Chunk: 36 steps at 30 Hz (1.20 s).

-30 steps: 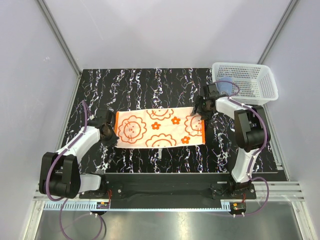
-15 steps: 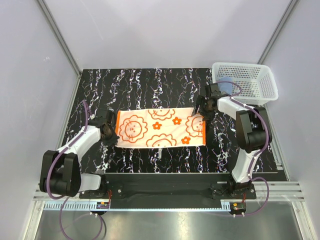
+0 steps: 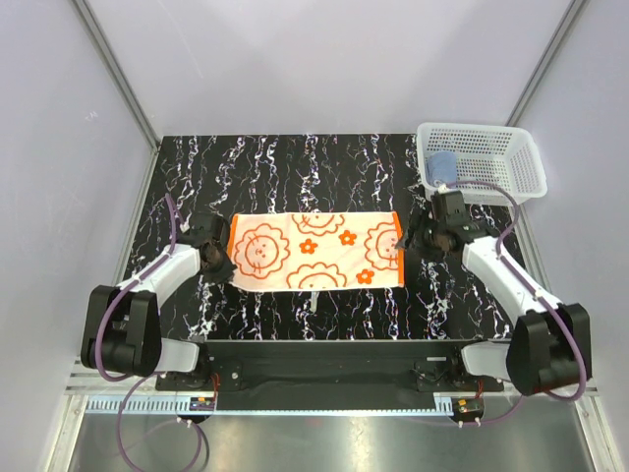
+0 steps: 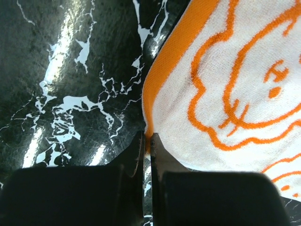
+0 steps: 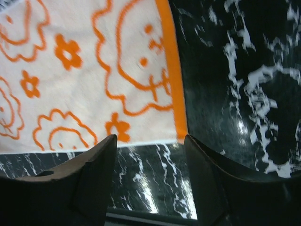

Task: Roll the towels
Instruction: Fold the towel

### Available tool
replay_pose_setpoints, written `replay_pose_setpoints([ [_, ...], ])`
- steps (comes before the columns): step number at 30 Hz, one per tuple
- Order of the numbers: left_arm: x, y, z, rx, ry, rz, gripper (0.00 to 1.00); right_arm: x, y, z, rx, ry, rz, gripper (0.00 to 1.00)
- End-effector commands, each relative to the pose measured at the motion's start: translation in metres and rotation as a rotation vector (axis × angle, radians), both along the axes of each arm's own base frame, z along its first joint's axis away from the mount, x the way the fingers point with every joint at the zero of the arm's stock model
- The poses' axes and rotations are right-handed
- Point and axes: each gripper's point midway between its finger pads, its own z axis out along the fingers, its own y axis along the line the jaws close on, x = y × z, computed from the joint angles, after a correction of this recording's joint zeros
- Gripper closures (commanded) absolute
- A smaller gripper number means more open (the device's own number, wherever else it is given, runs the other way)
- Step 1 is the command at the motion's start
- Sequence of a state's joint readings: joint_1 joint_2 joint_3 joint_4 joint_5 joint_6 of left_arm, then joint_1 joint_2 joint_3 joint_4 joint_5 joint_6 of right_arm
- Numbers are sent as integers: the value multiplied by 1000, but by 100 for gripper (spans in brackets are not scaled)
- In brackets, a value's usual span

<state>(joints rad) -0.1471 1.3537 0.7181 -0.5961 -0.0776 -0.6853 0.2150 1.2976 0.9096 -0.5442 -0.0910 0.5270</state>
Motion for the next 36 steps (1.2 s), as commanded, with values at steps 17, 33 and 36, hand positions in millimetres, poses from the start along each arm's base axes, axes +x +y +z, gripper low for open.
replay_pose_setpoints([
  [17,27,-13,17,-63,-121,-49,100,-51,-3,-77,34,246,-87,43],
  [33,25,-7,11,-37,-109,-29,100,-56,3,-106,51,318,-87,76],
  [36,24,-7,10,-33,-110,-26,100,-58,3,-106,53,319,-84,94],
])
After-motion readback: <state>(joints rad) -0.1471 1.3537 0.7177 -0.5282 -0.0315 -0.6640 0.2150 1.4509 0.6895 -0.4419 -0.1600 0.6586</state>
